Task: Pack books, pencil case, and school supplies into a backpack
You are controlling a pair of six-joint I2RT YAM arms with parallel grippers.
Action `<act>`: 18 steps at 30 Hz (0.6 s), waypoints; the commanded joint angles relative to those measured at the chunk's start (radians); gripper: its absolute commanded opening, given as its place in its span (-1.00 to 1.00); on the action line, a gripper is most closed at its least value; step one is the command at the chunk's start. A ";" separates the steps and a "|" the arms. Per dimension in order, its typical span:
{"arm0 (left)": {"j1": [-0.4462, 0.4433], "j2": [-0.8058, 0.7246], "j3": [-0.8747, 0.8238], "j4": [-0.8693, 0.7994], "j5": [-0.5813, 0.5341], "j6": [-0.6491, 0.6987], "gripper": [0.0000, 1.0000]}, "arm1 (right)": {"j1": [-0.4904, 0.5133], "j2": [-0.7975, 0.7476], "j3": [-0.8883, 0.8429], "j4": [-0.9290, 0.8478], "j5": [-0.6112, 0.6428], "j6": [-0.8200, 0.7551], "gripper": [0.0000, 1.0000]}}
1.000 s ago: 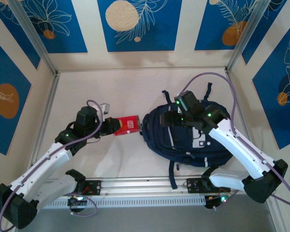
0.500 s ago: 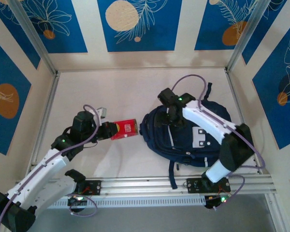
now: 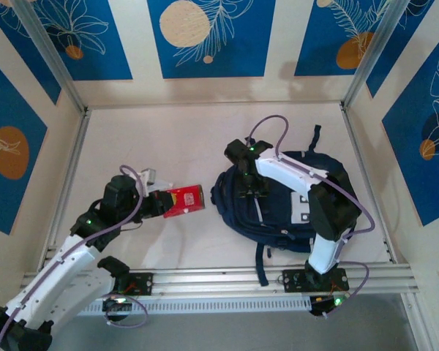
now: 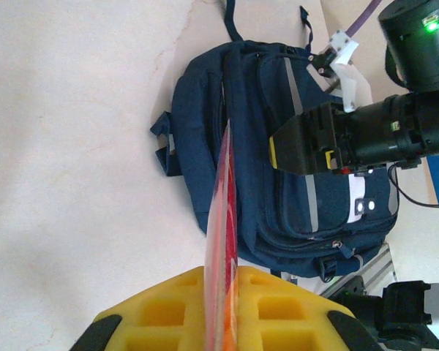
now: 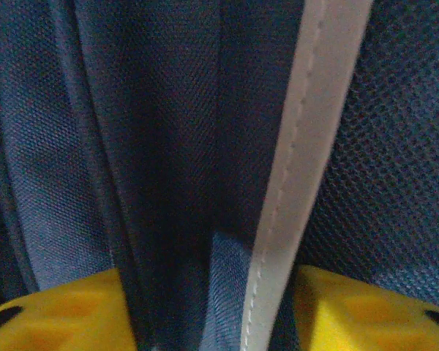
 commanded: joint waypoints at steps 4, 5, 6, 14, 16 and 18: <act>0.016 -0.020 -0.008 -0.014 -0.011 -0.001 -1.00 | 0.028 -0.011 -0.009 -0.011 0.064 -0.028 -0.45; 0.017 -0.018 -0.006 -0.014 -0.011 0.002 -1.00 | 0.029 -0.018 -0.016 0.001 0.057 -0.038 -0.55; 0.018 -0.015 -0.004 -0.013 -0.010 0.005 -1.00 | 0.030 -0.028 -0.023 0.008 0.055 -0.042 -0.78; 0.021 0.018 0.023 -0.001 0.002 0.031 -1.00 | 0.020 -0.141 -0.030 0.048 -0.026 -0.083 -1.00; 0.021 0.030 0.032 0.020 0.017 0.040 -1.00 | 0.020 -0.192 -0.043 0.060 -0.043 -0.083 -1.00; 0.021 0.046 0.044 0.027 0.022 0.050 -1.00 | 0.022 -0.257 -0.078 0.093 -0.053 -0.083 -1.00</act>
